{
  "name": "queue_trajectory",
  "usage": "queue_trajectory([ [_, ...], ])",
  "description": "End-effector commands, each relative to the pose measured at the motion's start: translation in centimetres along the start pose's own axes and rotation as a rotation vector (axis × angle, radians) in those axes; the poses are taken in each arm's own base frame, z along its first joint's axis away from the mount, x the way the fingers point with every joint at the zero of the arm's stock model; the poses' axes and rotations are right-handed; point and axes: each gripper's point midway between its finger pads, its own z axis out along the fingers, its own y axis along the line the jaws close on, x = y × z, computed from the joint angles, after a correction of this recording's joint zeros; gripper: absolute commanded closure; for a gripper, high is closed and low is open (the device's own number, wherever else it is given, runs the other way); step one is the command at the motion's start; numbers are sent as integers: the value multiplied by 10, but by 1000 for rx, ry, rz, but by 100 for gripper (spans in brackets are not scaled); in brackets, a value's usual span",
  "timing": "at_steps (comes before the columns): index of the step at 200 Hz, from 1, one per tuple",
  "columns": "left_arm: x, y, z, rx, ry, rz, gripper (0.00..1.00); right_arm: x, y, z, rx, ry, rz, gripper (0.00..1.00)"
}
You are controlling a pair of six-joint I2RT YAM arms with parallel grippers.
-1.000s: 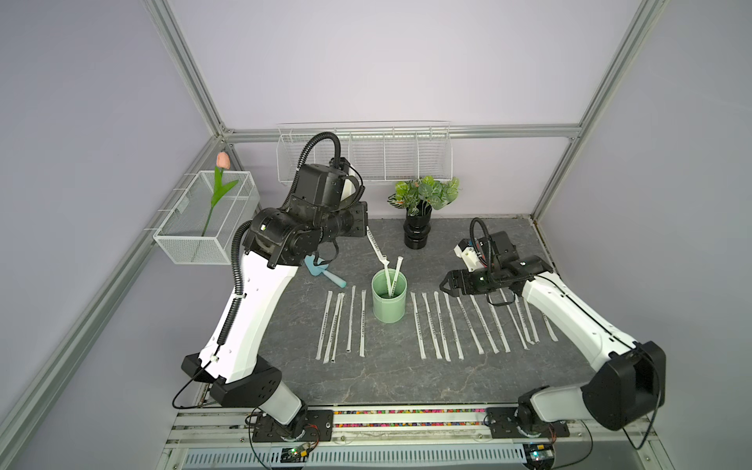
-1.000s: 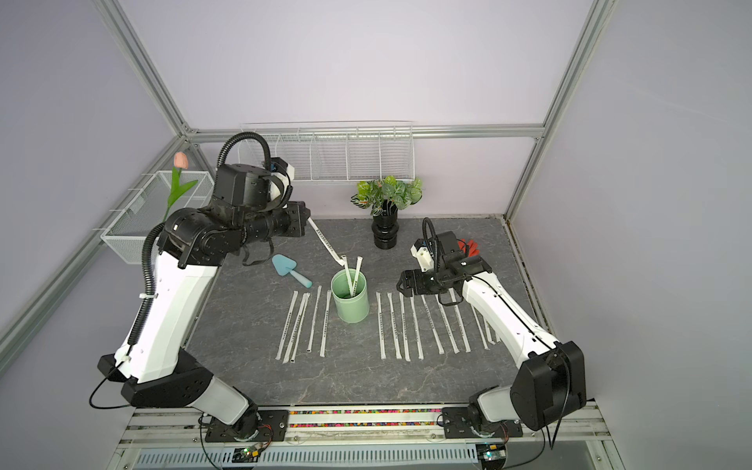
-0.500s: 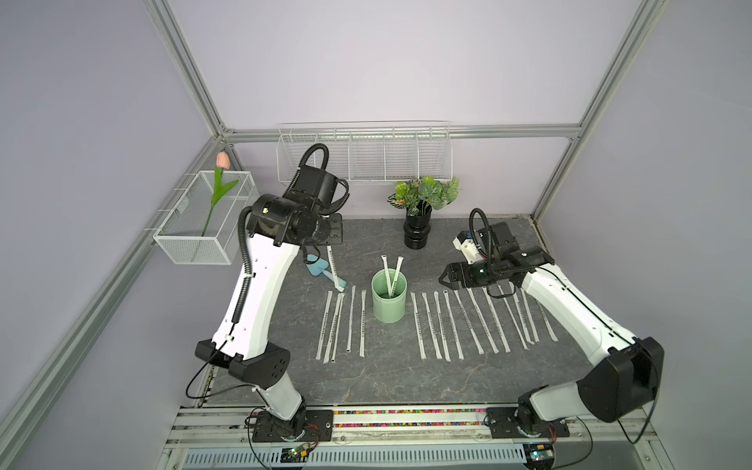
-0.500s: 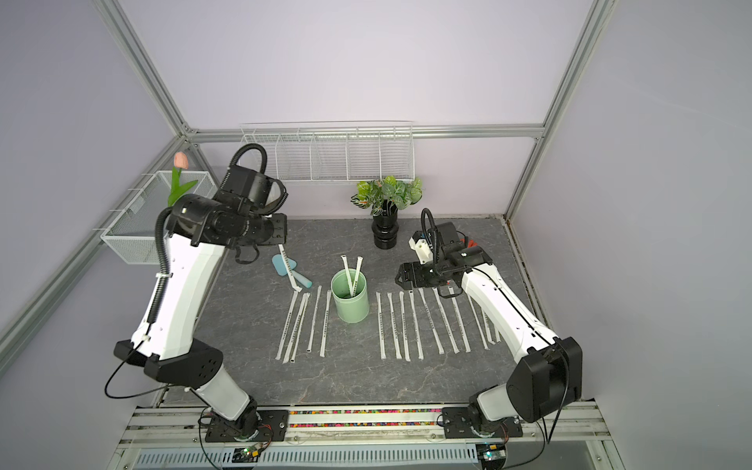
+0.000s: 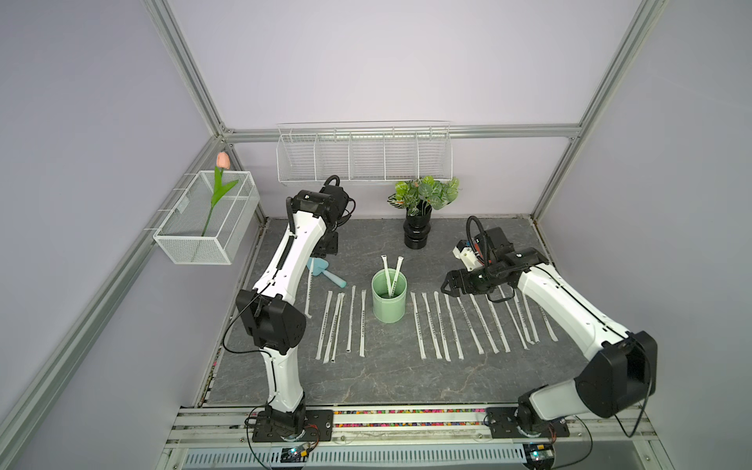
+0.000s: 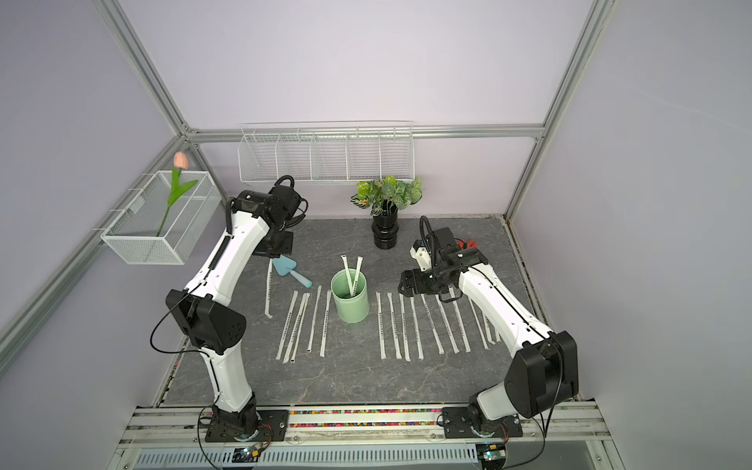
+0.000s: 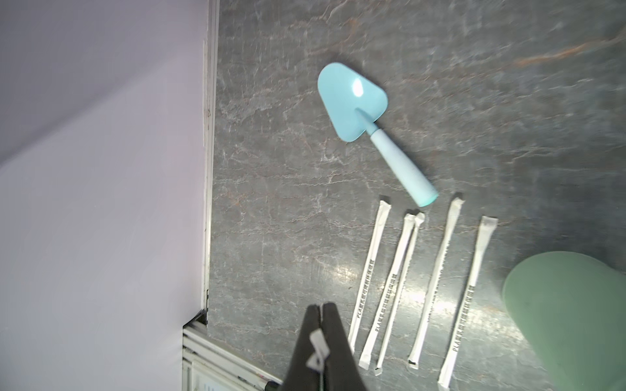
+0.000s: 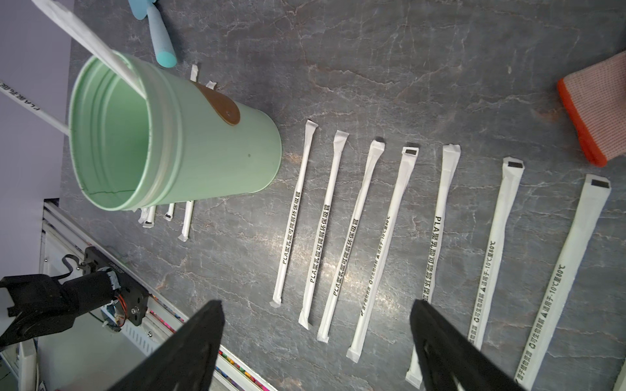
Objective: Take the straws out of the storage container
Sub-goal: Place the straw at the center of the board.
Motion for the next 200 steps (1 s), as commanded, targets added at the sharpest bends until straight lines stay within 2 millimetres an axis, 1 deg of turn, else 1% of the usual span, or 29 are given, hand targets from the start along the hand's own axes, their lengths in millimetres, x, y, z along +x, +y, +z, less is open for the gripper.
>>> queue_trajectory([
  [1,37,7,21,-80,200,93,94,12,-7,13,30,73,-3,11],
  [22,46,-6,43,-70,269,134,94,11,-11,18,41,95,2,11],
  [35,50,-13,53,-52,290,144,94,12,-12,22,43,107,6,11],
  [88,63,-33,78,13,365,182,93,15,-16,33,48,142,19,11],
  [147,65,-33,99,30,400,191,93,15,-17,38,48,157,31,11],
  [200,62,-35,116,66,420,181,92,15,-20,43,59,174,38,11],
])
